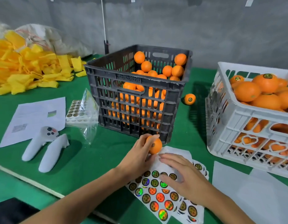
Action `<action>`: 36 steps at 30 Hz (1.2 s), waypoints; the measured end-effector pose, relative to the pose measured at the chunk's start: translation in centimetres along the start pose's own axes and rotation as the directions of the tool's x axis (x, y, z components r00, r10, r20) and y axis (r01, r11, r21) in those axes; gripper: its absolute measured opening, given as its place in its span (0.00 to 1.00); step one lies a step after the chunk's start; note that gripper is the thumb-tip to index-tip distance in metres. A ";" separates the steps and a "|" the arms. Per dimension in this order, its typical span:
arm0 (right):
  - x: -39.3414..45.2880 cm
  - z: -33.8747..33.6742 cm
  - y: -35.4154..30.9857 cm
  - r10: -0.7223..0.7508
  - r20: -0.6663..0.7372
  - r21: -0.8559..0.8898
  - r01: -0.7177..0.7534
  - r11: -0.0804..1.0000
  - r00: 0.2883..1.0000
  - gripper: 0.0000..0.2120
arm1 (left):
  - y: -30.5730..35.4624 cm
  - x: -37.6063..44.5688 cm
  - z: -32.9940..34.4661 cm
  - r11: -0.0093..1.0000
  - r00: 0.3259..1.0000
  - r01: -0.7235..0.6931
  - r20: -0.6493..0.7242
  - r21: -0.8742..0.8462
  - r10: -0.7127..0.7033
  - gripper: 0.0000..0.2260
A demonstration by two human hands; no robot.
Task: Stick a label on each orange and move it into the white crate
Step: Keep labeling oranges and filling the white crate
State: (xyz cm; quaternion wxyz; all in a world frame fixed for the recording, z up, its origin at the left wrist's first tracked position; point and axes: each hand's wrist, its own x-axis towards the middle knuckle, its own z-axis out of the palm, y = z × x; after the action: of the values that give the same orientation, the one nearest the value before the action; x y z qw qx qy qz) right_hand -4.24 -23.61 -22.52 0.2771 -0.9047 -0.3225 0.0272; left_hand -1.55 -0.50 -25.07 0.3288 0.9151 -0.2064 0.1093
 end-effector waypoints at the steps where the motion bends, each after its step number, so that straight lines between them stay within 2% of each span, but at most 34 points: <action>1: -0.2 -0.1 0.3 0.010 0.055 -0.083 -0.005 0.997 0.998 0.32 | 0.1 0.0 0.0 1.000 1.000 0.004 -0.003 0.003 -0.004 0.29; 3: -0.5 -0.2 0.7 0.010 0.111 -0.153 0.007 0.988 0.994 0.35 | 0.1 -0.1 0.0 1.000 1.000 0.017 -0.001 -0.002 -0.017 0.29; 6: -0.2 -0.1 0.8 0.010 0.096 -0.094 0.000 0.996 0.995 0.35 | 0.2 -0.1 -0.2 1.000 1.000 0.006 -0.014 -0.008 -0.007 0.29; 11: -0.2 0.6 1.1 -0.027 -0.114 -0.018 0.025 1.000 0.993 0.25 | 0.3 0.0 -0.3 1.000 1.000 -0.008 -0.027 -0.002 0.008 0.30; 15: -0.6 1.0 1.1 -0.186 -0.255 -0.125 0.159 0.979 0.949 0.15 | 0.4 0.1 0.1 0.998 1.000 -0.014 -0.018 0.053 0.015 0.30; 18: -0.6 0.9 0.6 -0.401 -0.292 -0.254 0.333 0.908 0.868 0.08 | 0.2 0.2 -0.1 0.998 1.000 -0.008 -0.024 0.055 0.009 0.30; 19: -0.6 0.8 0.3 -0.429 -0.297 -0.254 0.363 0.897 0.853 0.06 | 0.2 0.2 -0.1 0.999 1.000 -0.011 -0.025 0.052 0.012 0.30; 20: -0.8 0.6 0.0 -0.405 -0.309 -0.189 0.362 0.913 0.860 0.05 | 0.3 0.2 -0.2 0.999 1.000 -0.013 -0.025 0.046 0.014 0.30; 22: -1.0 -0.2 -1.1 -0.188 -0.322 0.188 0.257 0.948 0.928 0.06 | 0.3 0.2 -0.3 1.000 1.000 -0.012 -0.020 0.026 0.013 0.31; 24: -0.7 -1.4 -2.7 0.070 -0.292 0.593 0.123 0.796 0.954 0.12 | 0.5 0.4 -0.7 1.000 1.000 -0.011 -0.023 -0.008 0.011 0.30; 25: -0.3 -1.9 -3.4 0.183 -0.278 0.723 0.081 0.686 0.943 0.14 | 0.7 0.4 -0.8 0.999 0.999 -0.007 -0.032 -0.036 0.006 0.30; 27: 0.9 -2.9 -4.5 0.318 -0.220 0.862 0.032 0.506 0.922 0.16 | 1.5 0.6 -1.5 0.991 0.996 -0.013 -0.087 -0.132 0.001 0.29; 28: 1.5 -3.3 -5.0 0.340 -0.191 0.877 0.005 0.480 0.921 0.16 | 2.0 0.8 -1.8 0.981 0.993 -0.027 -0.115 -0.193 0.005 0.28; 32: 3.0 -4.5 -6.1 0.343 -0.253 0.812 0.006 0.583 0.905 0.13 | 4.0 1.5 -2.6 0.938 0.979 -0.112 -0.197 -0.330 0.047 0.27; 36: 3.4 -5.5 -5.7 0.258 -0.447 0.584 0.061 0.809 0.856 0.12 | 5.1 2.3 -3.6 0.916 0.957 -0.170 -0.283 -0.363 0.065 0.30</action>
State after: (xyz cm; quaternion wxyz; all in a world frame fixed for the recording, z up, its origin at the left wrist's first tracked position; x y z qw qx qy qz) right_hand -3.50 -20.57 -14.46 0.6116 -0.7673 -0.1652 -0.0996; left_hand -2.03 -2.42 -18.71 0.5188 0.7958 -0.2329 0.2080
